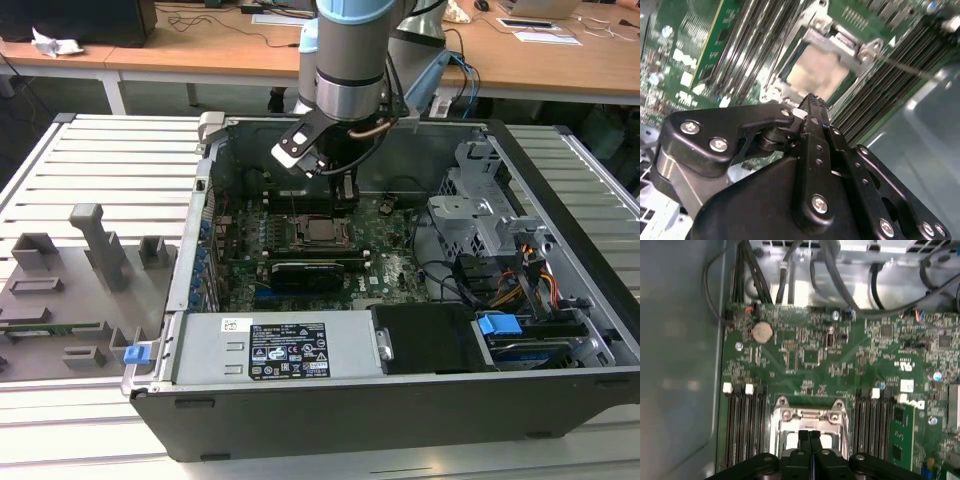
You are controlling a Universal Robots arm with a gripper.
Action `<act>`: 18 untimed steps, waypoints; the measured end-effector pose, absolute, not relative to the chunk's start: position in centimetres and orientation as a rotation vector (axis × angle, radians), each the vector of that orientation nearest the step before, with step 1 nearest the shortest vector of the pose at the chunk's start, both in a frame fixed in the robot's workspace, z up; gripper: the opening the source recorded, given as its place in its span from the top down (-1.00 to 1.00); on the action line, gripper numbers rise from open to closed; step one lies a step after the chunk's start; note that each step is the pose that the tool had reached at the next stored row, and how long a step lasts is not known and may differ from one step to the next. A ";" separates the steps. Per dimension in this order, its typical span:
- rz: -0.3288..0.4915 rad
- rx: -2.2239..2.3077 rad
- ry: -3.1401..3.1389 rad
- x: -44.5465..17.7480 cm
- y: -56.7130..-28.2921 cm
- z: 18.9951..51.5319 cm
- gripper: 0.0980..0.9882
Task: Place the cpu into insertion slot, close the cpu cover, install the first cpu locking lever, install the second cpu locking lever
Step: 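Close the cpu cover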
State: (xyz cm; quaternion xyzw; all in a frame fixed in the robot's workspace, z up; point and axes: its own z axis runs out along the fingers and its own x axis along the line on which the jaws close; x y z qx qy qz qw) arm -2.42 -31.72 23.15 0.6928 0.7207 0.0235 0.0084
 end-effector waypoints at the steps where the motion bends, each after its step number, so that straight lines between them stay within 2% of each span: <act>1: 0.073 2.165 2.252 -2.8 -31.7 22.8 0.98; 18: 0.074 2.162 2.256 -5.5 -32.0 21.1 0.98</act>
